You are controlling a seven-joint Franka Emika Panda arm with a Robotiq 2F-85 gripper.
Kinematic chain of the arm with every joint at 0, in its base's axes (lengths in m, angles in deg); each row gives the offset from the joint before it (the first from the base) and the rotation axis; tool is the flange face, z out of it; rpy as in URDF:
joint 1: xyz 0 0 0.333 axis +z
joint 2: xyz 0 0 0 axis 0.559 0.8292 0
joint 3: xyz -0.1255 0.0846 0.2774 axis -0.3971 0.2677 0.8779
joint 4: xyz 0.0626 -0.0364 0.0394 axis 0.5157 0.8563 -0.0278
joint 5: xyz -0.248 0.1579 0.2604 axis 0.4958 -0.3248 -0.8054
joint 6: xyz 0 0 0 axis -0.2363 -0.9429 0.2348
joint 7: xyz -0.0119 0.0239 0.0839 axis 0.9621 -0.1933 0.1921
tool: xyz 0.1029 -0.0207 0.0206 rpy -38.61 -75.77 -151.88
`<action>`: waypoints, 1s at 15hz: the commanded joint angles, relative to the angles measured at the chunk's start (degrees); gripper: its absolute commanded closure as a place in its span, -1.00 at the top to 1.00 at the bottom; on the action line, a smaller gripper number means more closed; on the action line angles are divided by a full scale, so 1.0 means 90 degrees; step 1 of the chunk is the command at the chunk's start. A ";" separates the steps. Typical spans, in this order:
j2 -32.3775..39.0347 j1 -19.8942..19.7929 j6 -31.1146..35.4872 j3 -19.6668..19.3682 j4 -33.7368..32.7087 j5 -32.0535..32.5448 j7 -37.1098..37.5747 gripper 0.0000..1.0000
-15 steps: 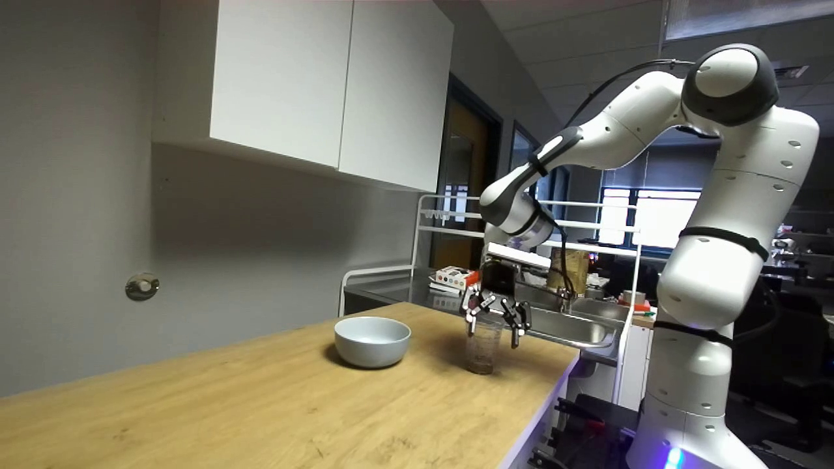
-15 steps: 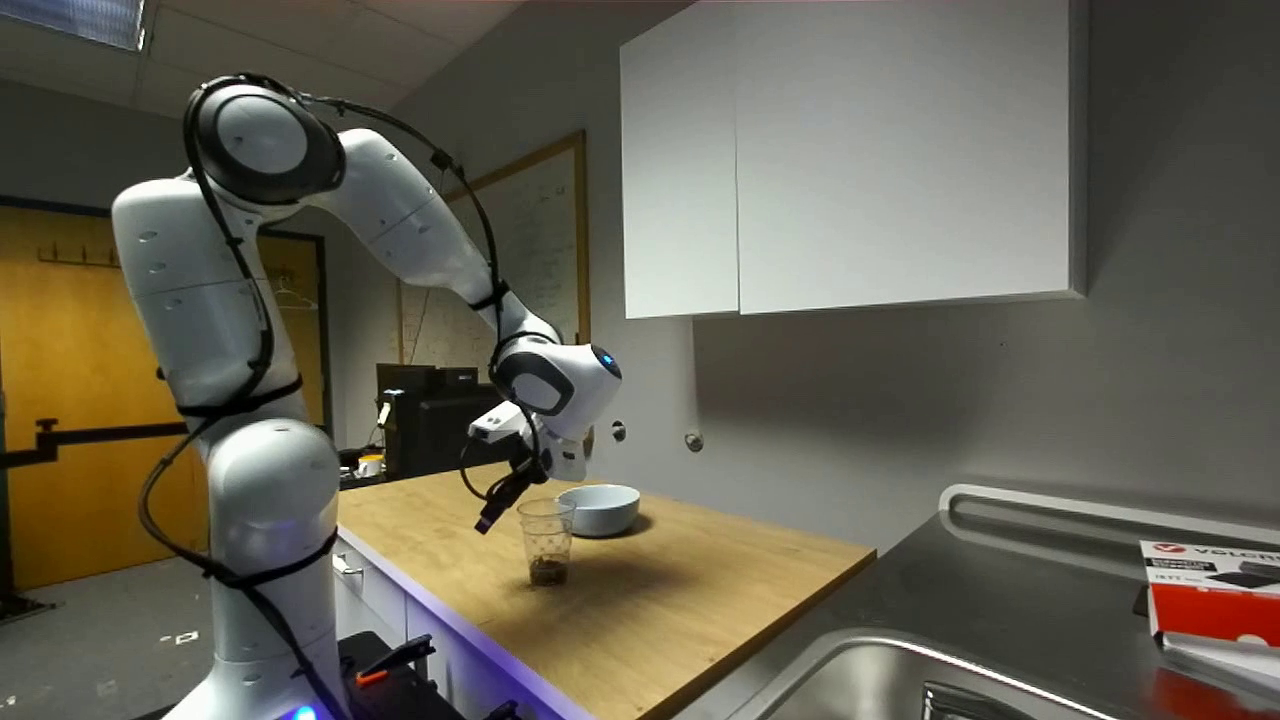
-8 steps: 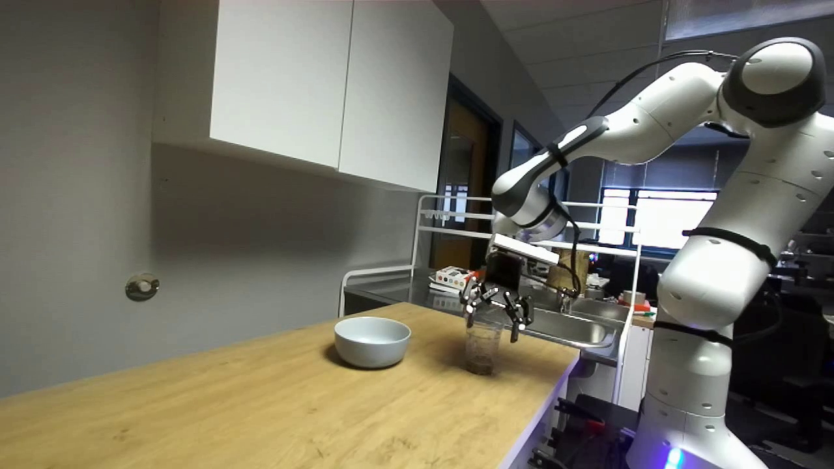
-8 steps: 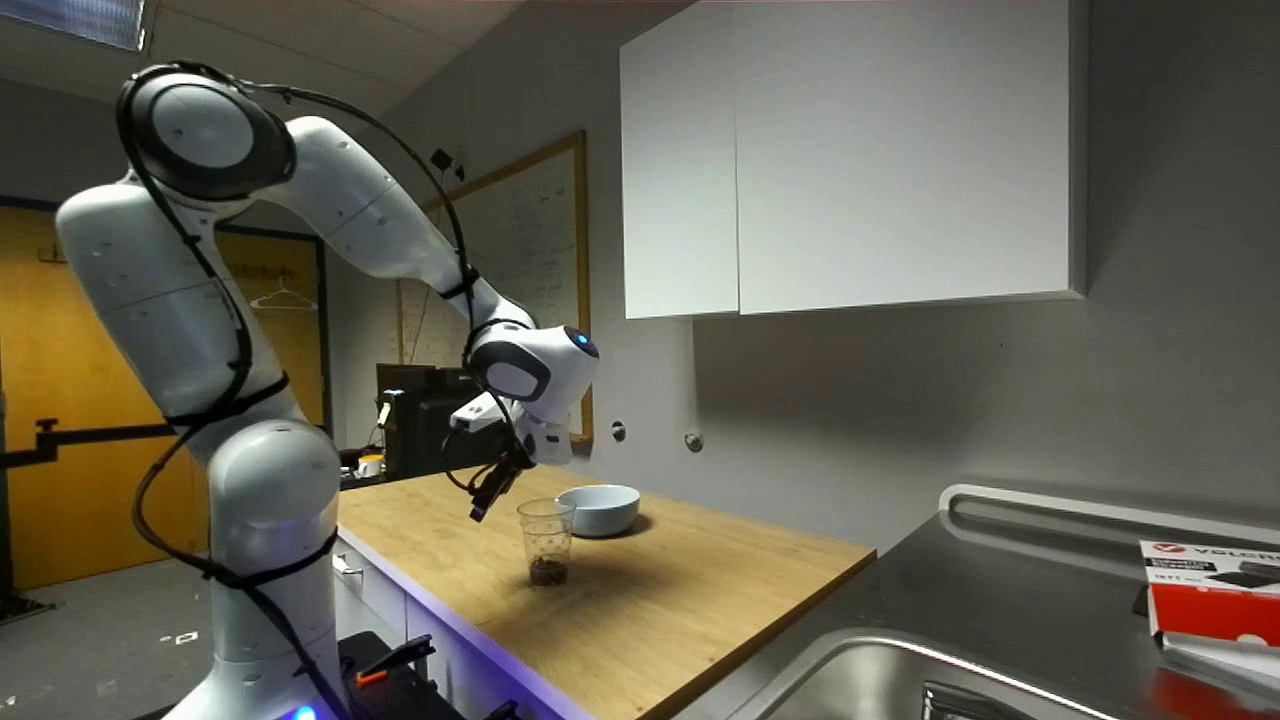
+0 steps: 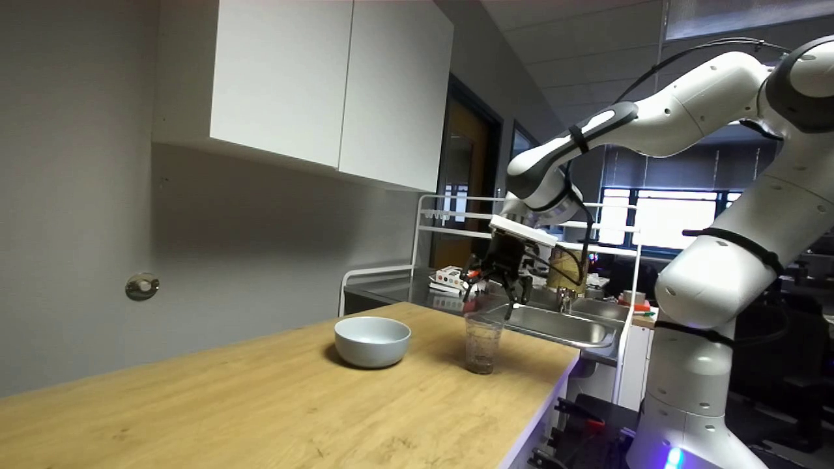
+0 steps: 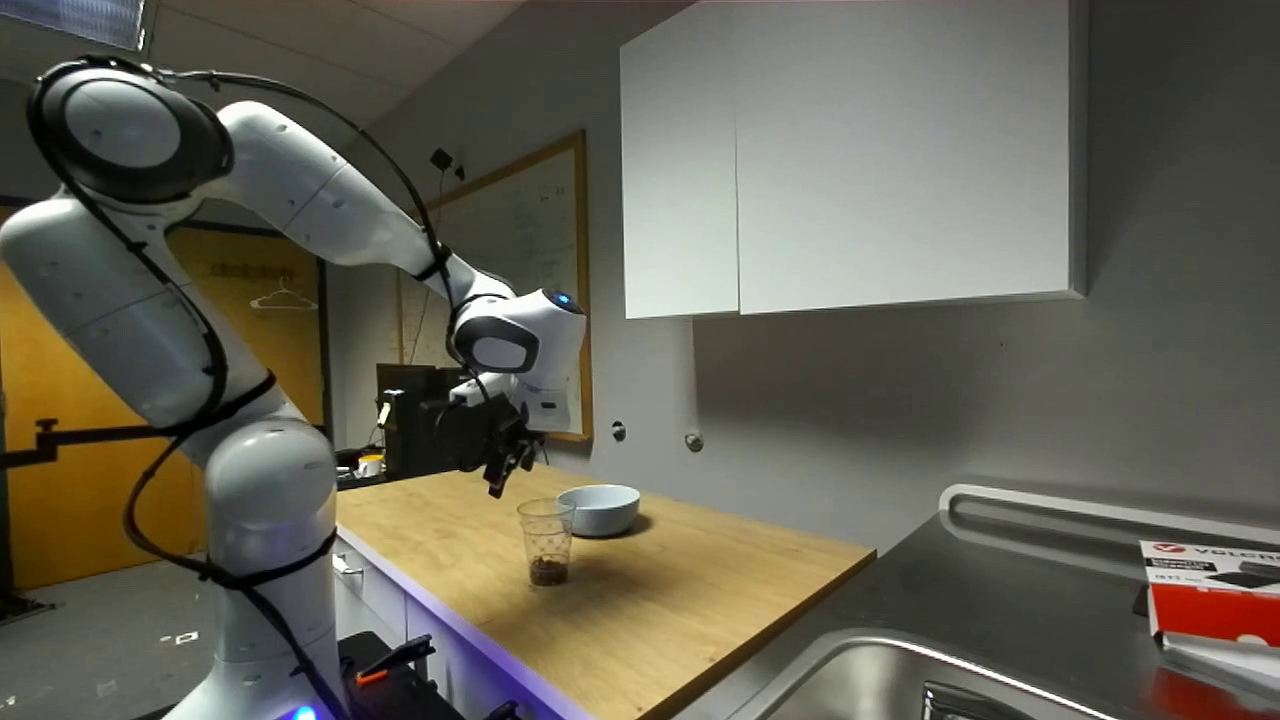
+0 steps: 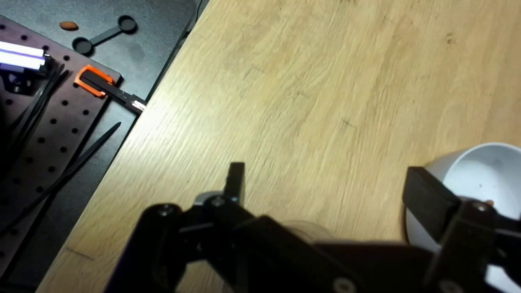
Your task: Pour the contents of the cup into the bowl
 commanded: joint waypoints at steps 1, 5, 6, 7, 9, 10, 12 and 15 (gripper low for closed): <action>0.0092 -0.0299 0.0184 0.0014 -0.0002 0.0285 0.0515 1.00; 0.0321 -0.0499 0.0251 -0.0098 0.0014 0.0582 0.0823 1.00; 0.0396 -0.0535 0.0274 -0.0127 0.0019 0.0655 0.0899 1.00; 0.0473 -0.0559 0.0285 -0.0157 0.0026 0.0723 0.0965 1.00; 0.0654 -0.0588 0.0325 -0.0206 0.0038 0.0846 0.1089 1.00; 0.0750 -0.0591 0.0356 -0.0215 0.0043 0.0886 0.1169 1.00; 0.0968 -0.0573 0.0429 -0.0231 0.0059 0.0960 0.1292 1.00; 0.1241 -0.0544 0.0562 -0.0215 0.0052 0.1081 0.1561 0.49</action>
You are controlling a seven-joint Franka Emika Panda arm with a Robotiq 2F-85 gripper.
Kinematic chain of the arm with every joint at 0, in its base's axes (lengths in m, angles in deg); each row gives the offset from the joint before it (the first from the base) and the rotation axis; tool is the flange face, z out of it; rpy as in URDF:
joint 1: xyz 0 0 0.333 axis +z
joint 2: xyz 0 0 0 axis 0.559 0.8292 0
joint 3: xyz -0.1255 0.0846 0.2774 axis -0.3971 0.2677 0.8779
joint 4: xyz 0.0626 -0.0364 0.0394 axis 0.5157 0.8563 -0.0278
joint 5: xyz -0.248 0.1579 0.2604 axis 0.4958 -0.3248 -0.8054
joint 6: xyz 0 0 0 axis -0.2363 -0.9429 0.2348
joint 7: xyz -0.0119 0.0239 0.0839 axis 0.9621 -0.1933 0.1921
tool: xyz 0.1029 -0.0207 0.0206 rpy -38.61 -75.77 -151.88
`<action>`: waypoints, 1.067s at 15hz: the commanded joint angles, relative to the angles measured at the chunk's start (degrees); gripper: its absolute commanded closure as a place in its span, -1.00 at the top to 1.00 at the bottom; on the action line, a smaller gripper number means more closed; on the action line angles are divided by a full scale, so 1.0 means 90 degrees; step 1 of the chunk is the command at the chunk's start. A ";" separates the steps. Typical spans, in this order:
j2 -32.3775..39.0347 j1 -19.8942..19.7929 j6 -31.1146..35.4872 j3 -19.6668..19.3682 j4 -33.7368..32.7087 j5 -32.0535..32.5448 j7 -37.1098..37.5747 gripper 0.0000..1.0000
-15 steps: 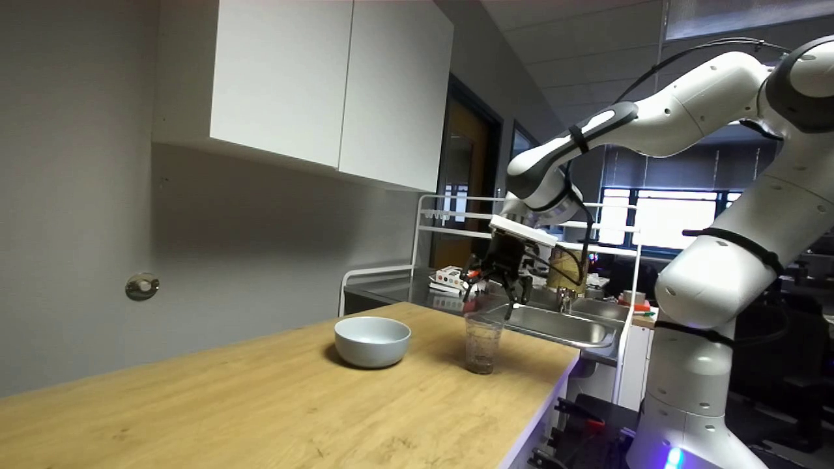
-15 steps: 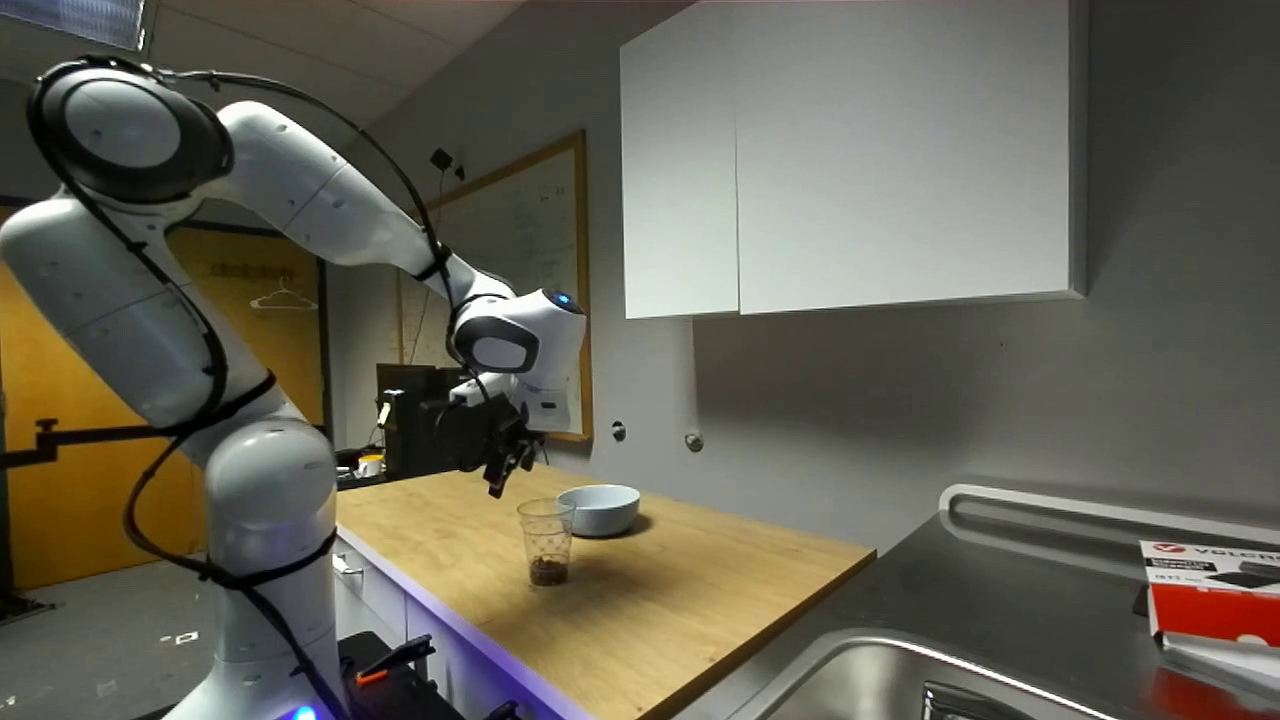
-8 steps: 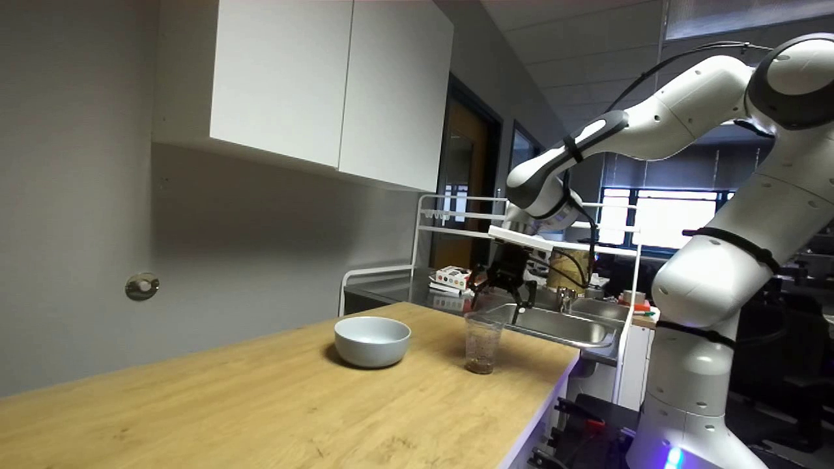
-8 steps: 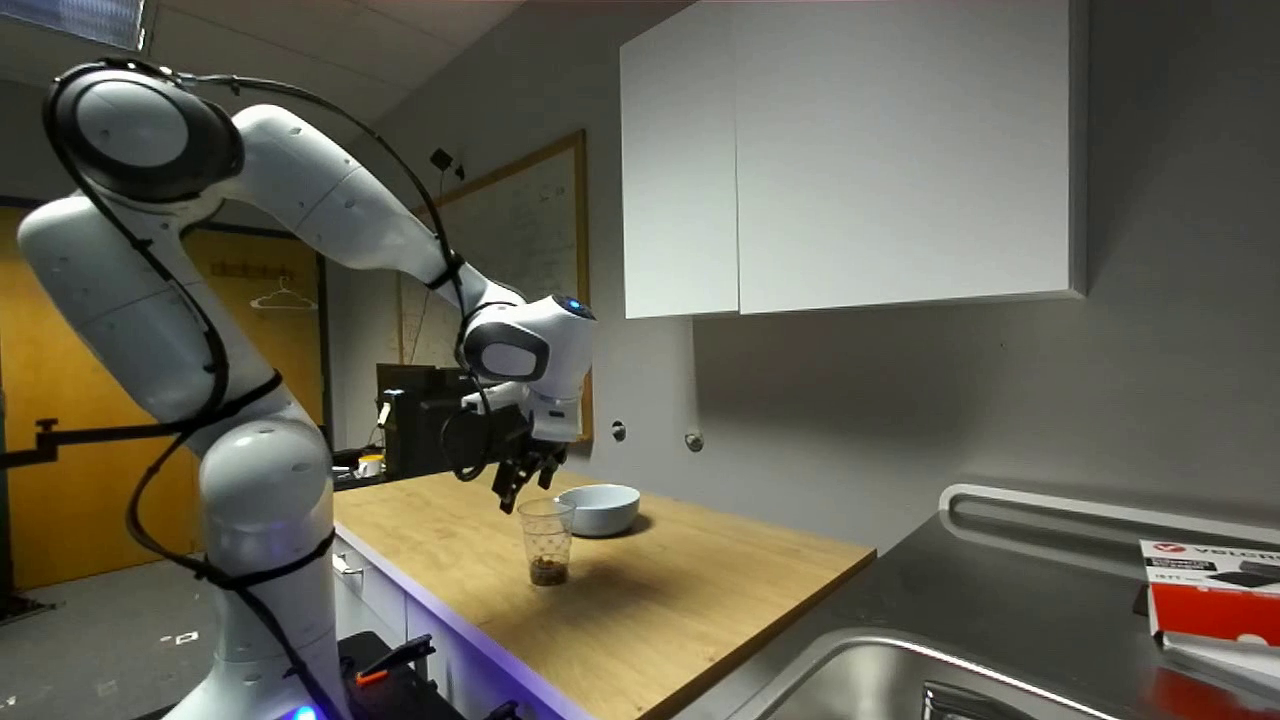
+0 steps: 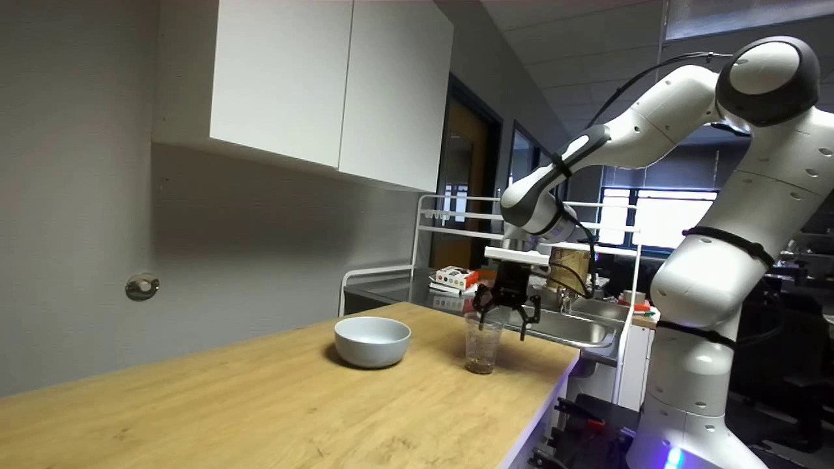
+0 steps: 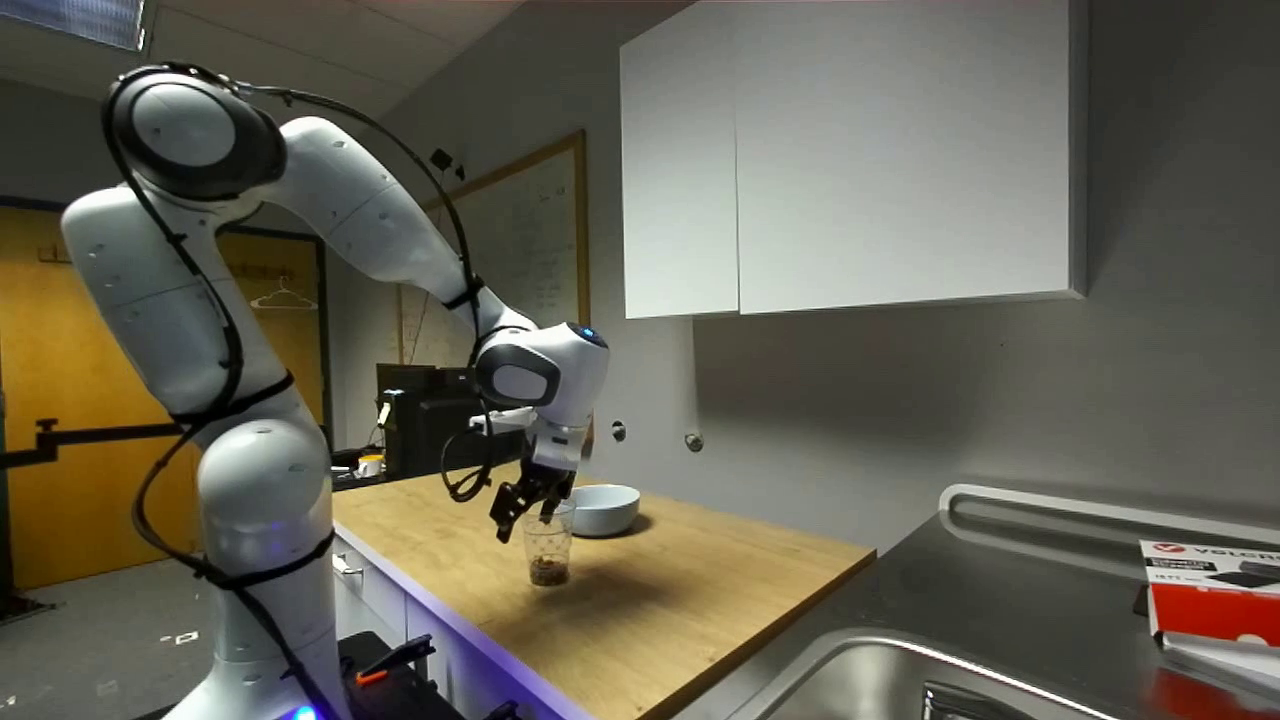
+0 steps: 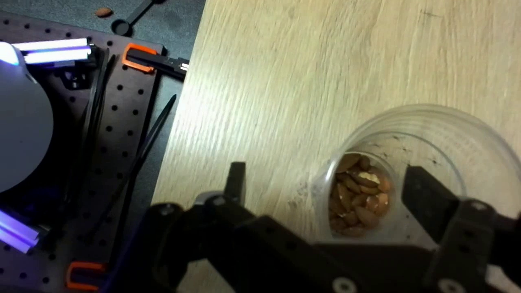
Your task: Pour the contents of the cup into the bowl
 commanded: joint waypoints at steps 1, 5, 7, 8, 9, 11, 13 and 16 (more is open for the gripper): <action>0.0305 0.0079 0.0184 -0.0043 -0.0033 0.0202 0.0445 0.34; 0.0447 0.0175 0.0233 -0.0013 -0.0109 0.0353 0.0765 -0.28; 0.0431 0.0221 0.0229 0.0035 -0.0129 0.0485 0.0998 -0.59; 0.0415 0.0229 0.0205 0.0066 -0.0146 0.0594 0.1158 -0.77; 0.0386 0.0247 0.0186 0.0099 -0.0169 0.0710 0.1332 -0.89; 0.0298 0.0290 0.0143 0.0189 -0.0243 0.0954 0.1689 -0.99; 0.0177 0.0337 0.0059 0.0371 -0.0382 0.1350 0.2230 -0.98; -0.0011 0.0428 -0.0239 0.0683 -0.0734 0.2103 0.3063 -0.93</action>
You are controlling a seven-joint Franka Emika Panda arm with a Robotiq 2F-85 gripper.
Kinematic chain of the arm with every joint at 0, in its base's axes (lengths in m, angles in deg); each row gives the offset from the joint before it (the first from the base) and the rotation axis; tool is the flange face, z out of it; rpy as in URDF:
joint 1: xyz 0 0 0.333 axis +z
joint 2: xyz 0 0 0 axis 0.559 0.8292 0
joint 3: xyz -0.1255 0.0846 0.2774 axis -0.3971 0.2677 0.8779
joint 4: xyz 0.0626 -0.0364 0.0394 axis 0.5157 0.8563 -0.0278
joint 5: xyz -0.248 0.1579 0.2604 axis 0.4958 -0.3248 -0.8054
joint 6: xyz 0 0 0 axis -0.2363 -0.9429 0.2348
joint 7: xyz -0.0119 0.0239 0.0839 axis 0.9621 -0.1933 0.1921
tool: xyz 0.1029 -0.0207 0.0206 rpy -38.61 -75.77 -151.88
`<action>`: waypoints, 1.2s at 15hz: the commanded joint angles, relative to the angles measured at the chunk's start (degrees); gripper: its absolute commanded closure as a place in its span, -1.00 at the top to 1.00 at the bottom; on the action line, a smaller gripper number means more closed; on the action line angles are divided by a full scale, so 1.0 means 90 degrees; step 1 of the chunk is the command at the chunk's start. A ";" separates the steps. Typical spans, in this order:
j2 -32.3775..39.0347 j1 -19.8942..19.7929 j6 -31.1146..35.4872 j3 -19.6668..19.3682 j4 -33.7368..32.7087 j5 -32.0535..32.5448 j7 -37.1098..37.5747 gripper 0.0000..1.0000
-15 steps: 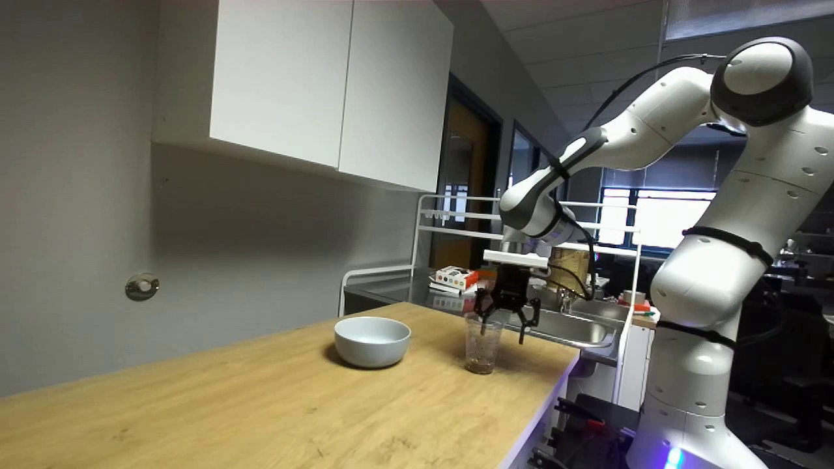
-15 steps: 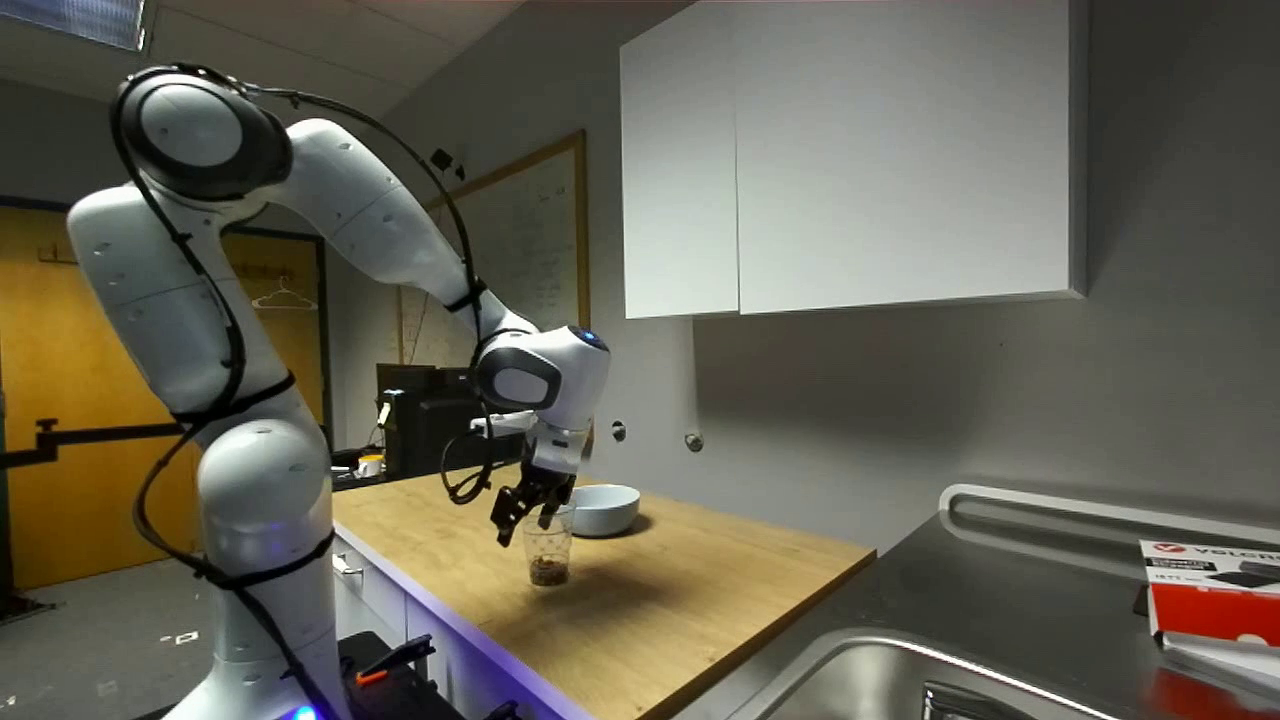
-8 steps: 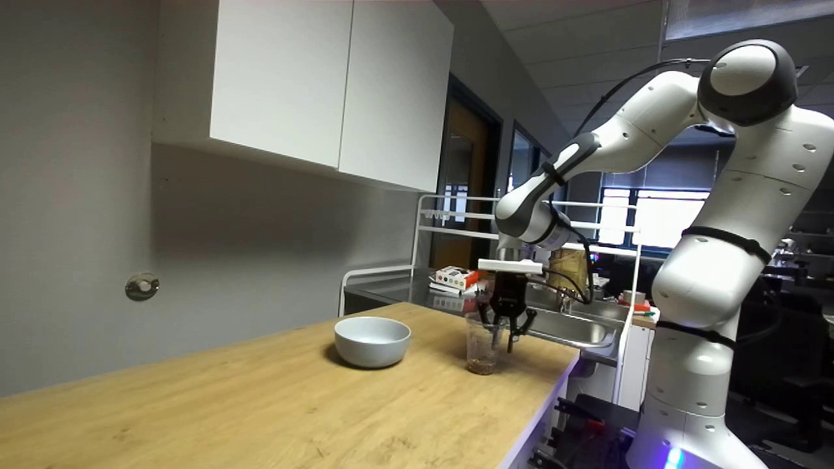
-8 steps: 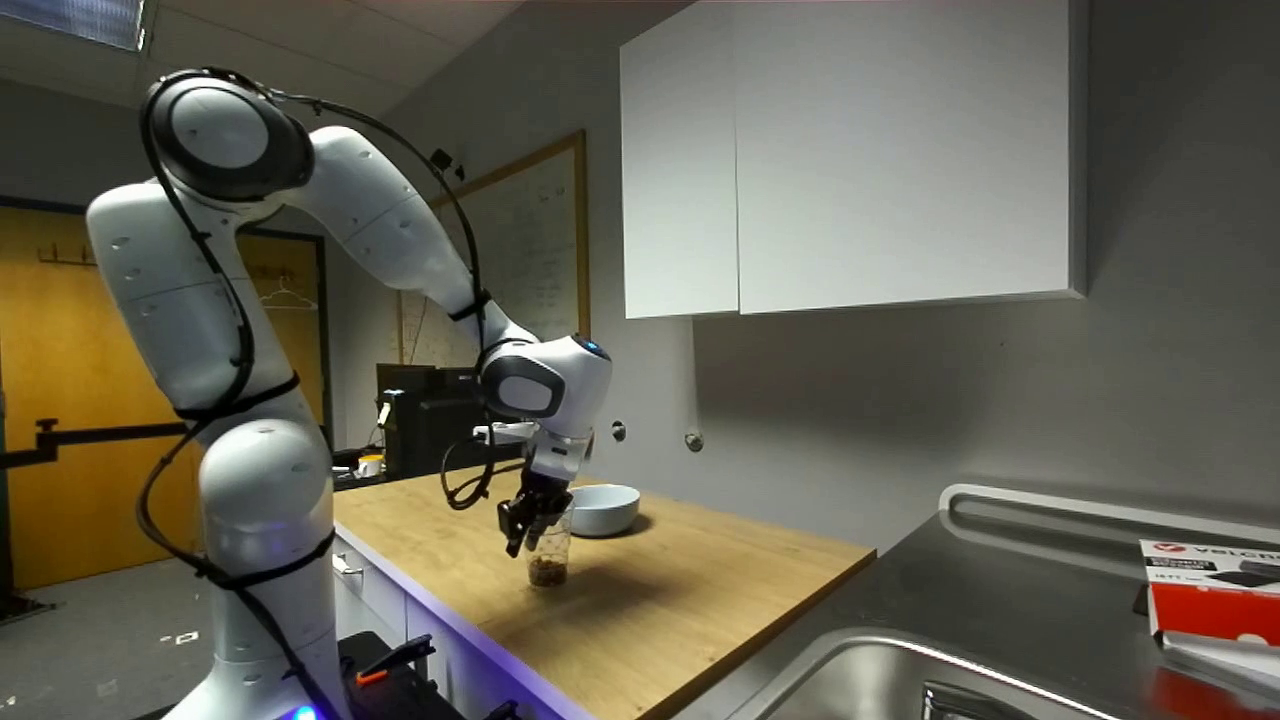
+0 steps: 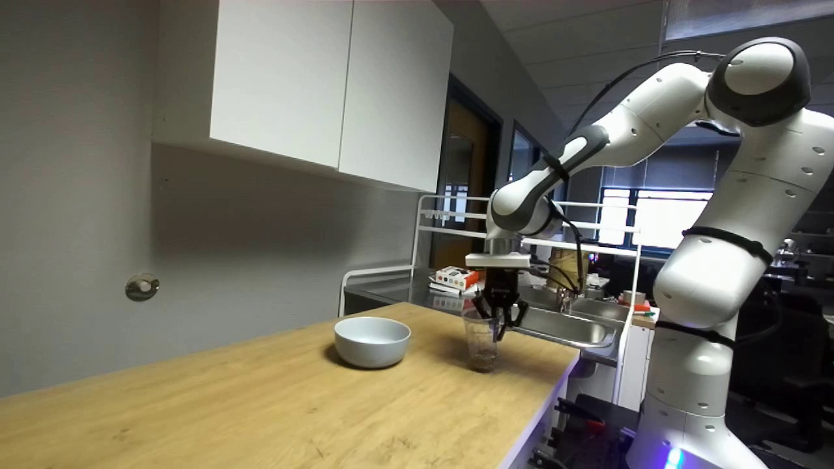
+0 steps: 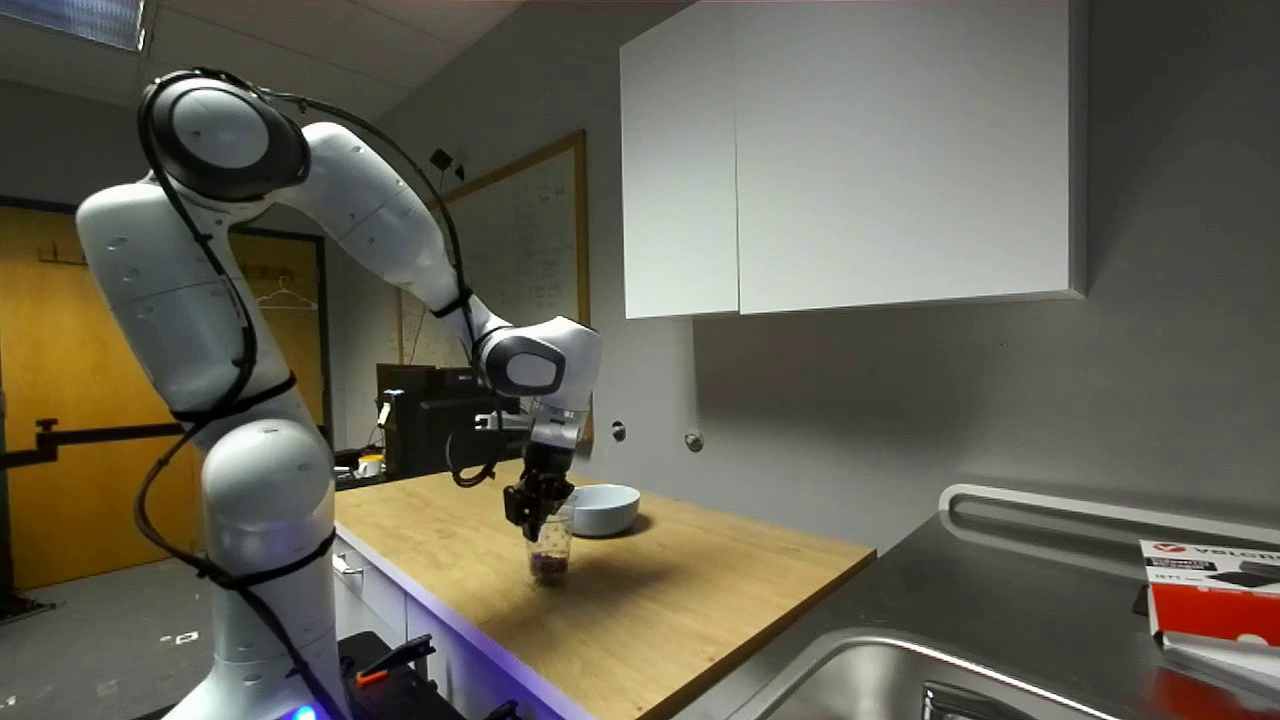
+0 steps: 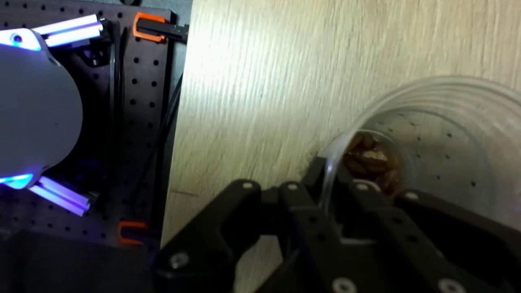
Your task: Pour the contents of the cup into the bowl
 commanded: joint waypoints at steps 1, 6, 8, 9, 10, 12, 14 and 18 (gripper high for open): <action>-0.0306 0.0129 -0.0538 0.0408 -0.0557 0.0868 0.1070 -0.94; -0.0121 0.0397 -0.1391 0.0910 -0.1851 0.1983 0.2075 -0.93; 0.0126 0.0523 -0.1648 0.1015 -0.2421 0.2273 0.2255 -0.93; 0.0287 0.0595 -0.1753 0.1050 -0.2714 0.2389 0.2288 -0.93; 0.0462 0.0654 -0.1832 0.1085 -0.2983 0.2507 0.2326 -0.93; 0.0988 0.0769 -0.1994 0.1190 -0.3594 0.2809 0.2469 -0.93; 0.1576 0.0924 -0.2212 0.1291 -0.4169 0.3238 0.2727 -0.93; 0.2846 0.1473 -0.2888 0.1263 -0.5203 0.4403 0.3511 -0.94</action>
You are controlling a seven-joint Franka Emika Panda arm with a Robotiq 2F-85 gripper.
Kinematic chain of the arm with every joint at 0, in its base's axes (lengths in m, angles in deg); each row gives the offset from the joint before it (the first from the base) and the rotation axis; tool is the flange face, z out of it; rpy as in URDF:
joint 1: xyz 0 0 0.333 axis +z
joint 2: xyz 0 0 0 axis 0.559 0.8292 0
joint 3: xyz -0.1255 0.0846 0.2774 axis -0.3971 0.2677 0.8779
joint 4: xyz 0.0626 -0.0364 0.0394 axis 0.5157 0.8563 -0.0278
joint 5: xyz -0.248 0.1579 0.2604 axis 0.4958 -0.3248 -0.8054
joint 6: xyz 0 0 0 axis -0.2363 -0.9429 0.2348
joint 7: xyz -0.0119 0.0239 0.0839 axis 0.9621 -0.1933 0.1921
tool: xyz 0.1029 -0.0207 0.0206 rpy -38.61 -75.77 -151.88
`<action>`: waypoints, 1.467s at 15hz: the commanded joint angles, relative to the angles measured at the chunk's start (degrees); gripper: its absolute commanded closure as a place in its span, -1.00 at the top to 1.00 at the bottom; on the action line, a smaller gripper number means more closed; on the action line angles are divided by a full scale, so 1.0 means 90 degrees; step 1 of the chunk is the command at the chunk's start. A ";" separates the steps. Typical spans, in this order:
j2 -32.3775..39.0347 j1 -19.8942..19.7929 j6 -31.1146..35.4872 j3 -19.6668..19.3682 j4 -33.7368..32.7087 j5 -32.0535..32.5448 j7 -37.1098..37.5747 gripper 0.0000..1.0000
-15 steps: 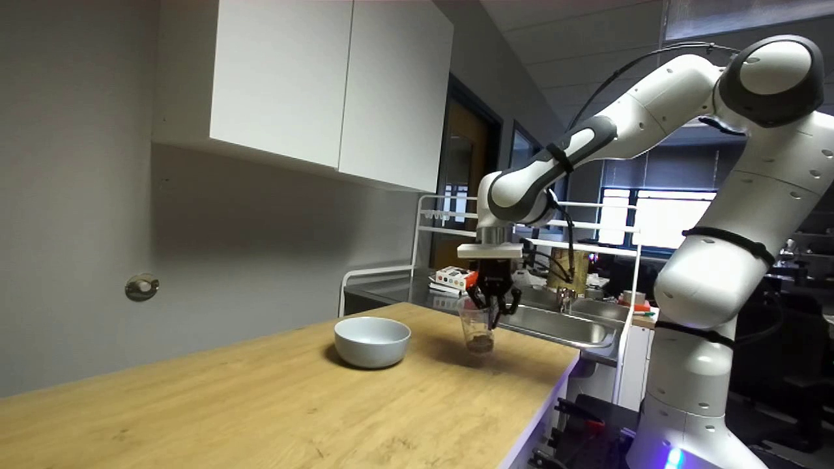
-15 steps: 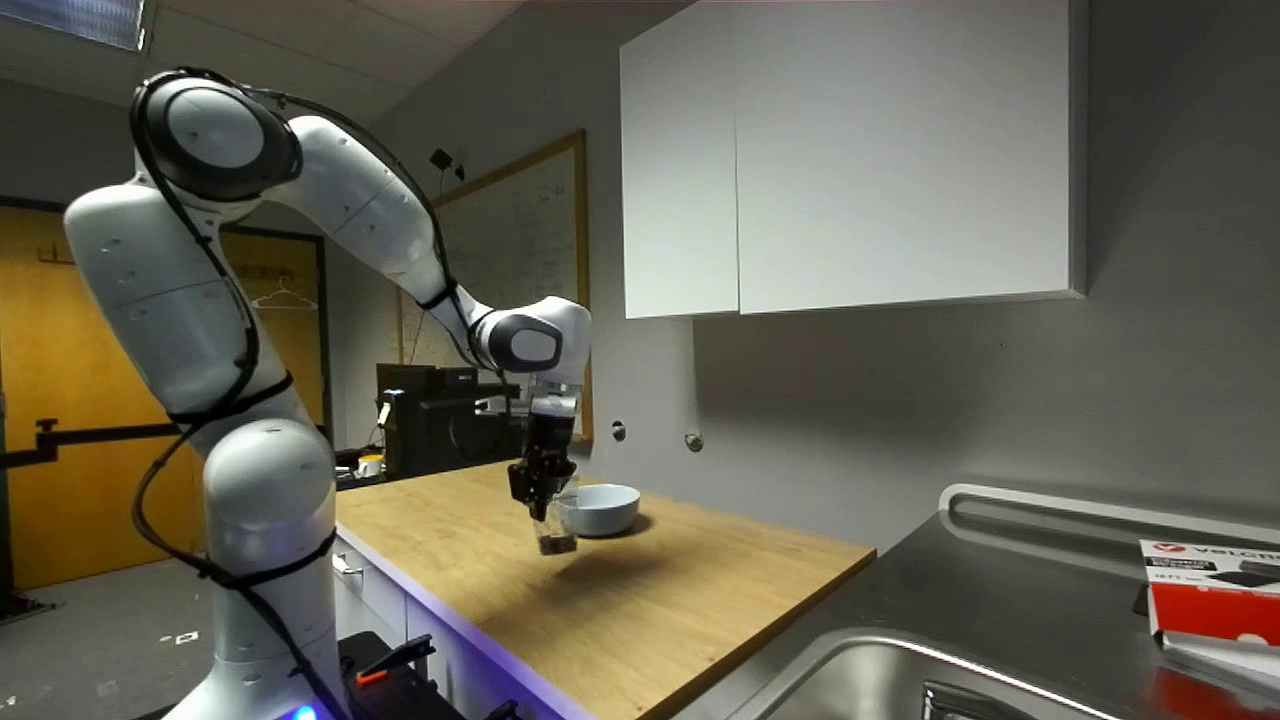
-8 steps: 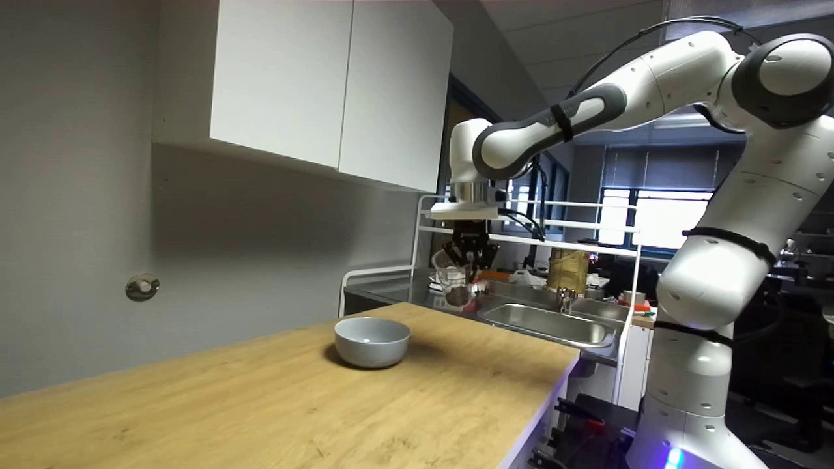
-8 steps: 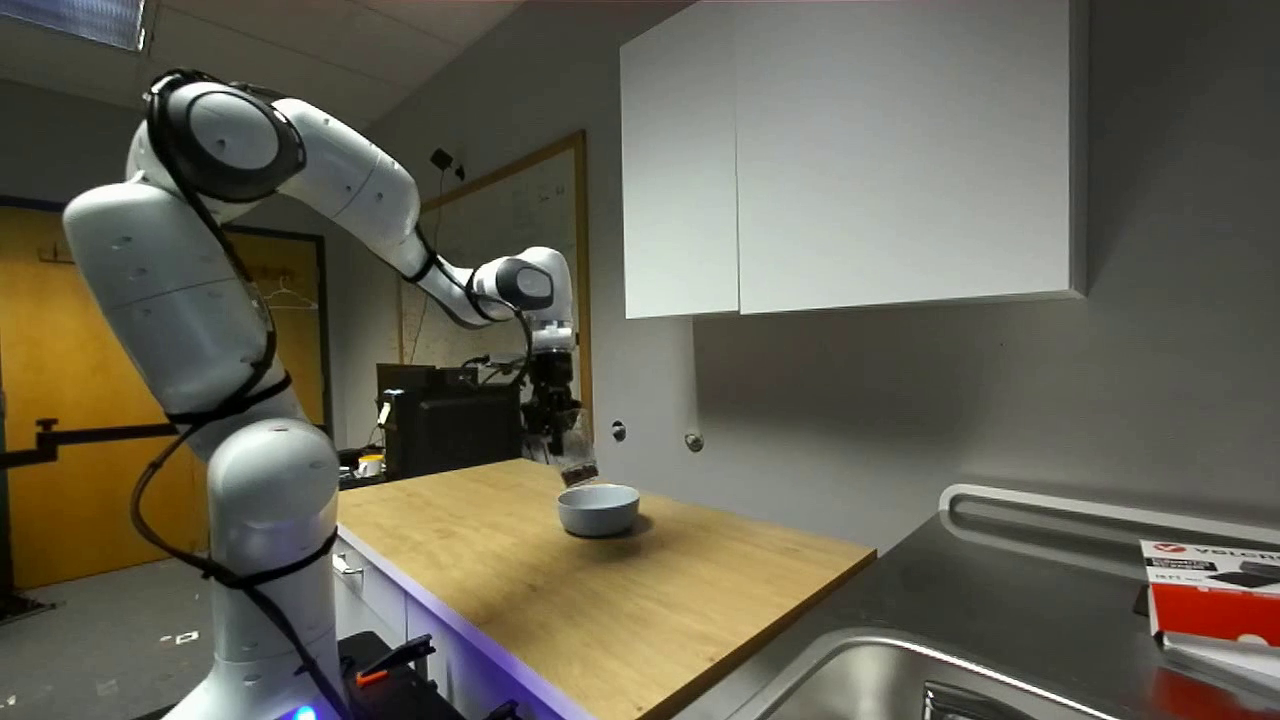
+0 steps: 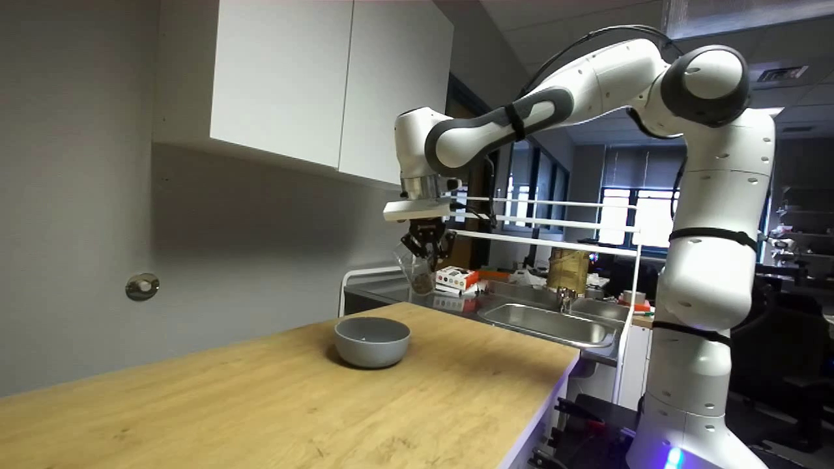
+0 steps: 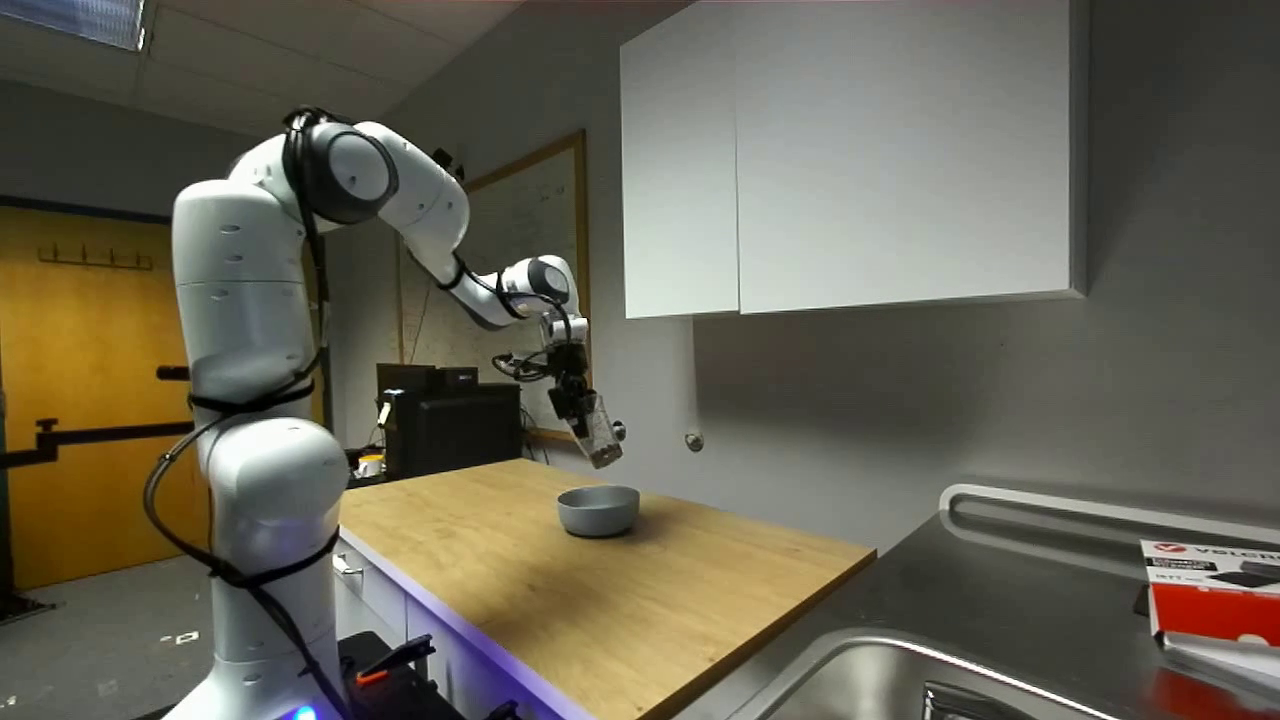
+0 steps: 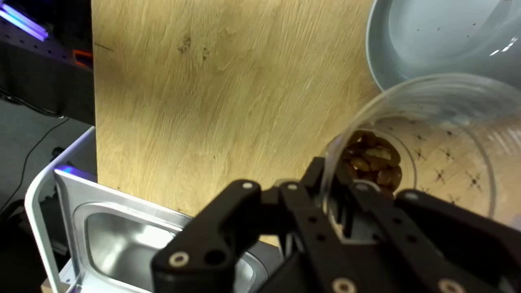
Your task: Pour the contents of the cup into the bowl
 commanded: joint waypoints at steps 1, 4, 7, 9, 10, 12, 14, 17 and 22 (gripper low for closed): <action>0.1287 0.0551 -0.0890 -0.0086 -0.1224 0.0941 0.0720 -0.94; 0.1960 0.1105 -0.1568 -0.0290 -0.1781 0.1736 0.1300 -0.94; 0.2476 0.1581 -0.2240 -0.0521 -0.2183 0.2437 0.1984 -0.94; 0.2761 0.1808 -0.2684 -0.0618 -0.2418 0.2709 0.2326 -0.94; 0.2899 0.1905 -0.2888 -0.0662 -0.2518 0.2838 0.2502 -0.94; 0.3154 0.2077 -0.3265 -0.0730 -0.2654 0.3108 0.2854 -0.94; 0.3381 0.2232 -0.3659 -0.0772 -0.2791 0.3359 0.3156 -0.94; 0.3664 0.2437 -0.4247 -0.0763 -0.2992 0.3673 0.3500 -0.94; 0.4006 0.2799 -0.5134 -0.0690 -0.3354 0.4254 0.3747 -0.94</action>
